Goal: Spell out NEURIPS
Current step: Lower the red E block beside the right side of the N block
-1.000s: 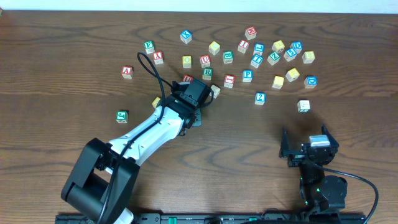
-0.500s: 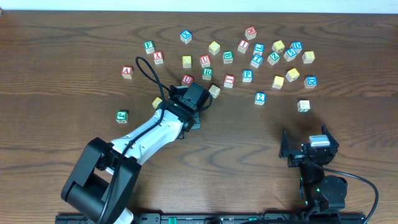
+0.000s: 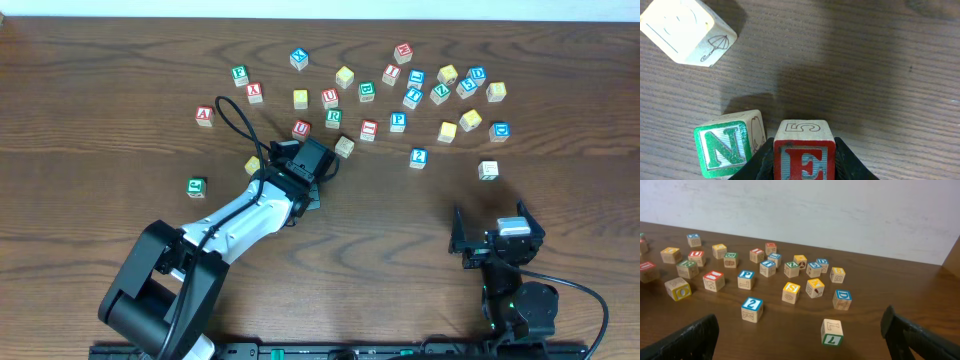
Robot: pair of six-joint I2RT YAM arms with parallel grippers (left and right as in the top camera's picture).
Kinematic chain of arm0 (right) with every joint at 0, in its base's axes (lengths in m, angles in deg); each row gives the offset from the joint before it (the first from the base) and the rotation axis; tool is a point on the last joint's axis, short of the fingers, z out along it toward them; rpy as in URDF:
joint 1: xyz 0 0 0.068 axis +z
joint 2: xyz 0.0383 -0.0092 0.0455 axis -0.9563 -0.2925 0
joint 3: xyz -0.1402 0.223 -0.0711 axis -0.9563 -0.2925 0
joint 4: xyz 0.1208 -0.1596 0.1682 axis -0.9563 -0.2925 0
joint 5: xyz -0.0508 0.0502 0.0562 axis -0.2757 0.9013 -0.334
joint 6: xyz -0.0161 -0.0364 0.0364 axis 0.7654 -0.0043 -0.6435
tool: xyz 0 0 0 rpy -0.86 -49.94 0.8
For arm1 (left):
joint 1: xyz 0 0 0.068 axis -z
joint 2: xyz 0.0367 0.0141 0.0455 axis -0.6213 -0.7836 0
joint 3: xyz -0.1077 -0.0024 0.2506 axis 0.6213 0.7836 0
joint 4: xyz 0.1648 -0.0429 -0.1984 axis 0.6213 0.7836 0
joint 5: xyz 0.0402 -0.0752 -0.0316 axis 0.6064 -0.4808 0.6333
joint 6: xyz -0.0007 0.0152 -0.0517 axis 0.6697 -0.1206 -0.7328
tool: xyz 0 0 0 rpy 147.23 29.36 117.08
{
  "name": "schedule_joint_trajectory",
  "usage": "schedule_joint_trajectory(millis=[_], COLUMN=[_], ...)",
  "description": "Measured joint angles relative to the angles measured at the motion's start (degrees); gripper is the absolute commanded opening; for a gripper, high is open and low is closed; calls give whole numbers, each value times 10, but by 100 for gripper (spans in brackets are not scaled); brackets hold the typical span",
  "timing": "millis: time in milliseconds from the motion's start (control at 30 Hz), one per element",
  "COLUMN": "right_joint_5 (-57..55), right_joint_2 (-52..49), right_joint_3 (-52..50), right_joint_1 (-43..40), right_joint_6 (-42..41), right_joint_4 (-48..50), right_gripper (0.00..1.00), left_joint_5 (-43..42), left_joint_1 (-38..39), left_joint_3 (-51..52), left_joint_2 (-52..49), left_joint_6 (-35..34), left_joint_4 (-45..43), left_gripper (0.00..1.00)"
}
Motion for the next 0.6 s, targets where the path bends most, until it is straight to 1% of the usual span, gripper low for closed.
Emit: schedule_joint_trajectory(millis=[600], right_joint_5=[0], right_joint_2=[0], right_joint_3=[0], right_joint_1=[0], right_joint_6=[0], right_joint_4=[0], right_gripper=[99], left_joint_5=[30], left_joint_1=[0], left_joint_3=[0], left_joint_2=[0], left_joint_6=[-3], left_joint_4=[-9], left_gripper=[8])
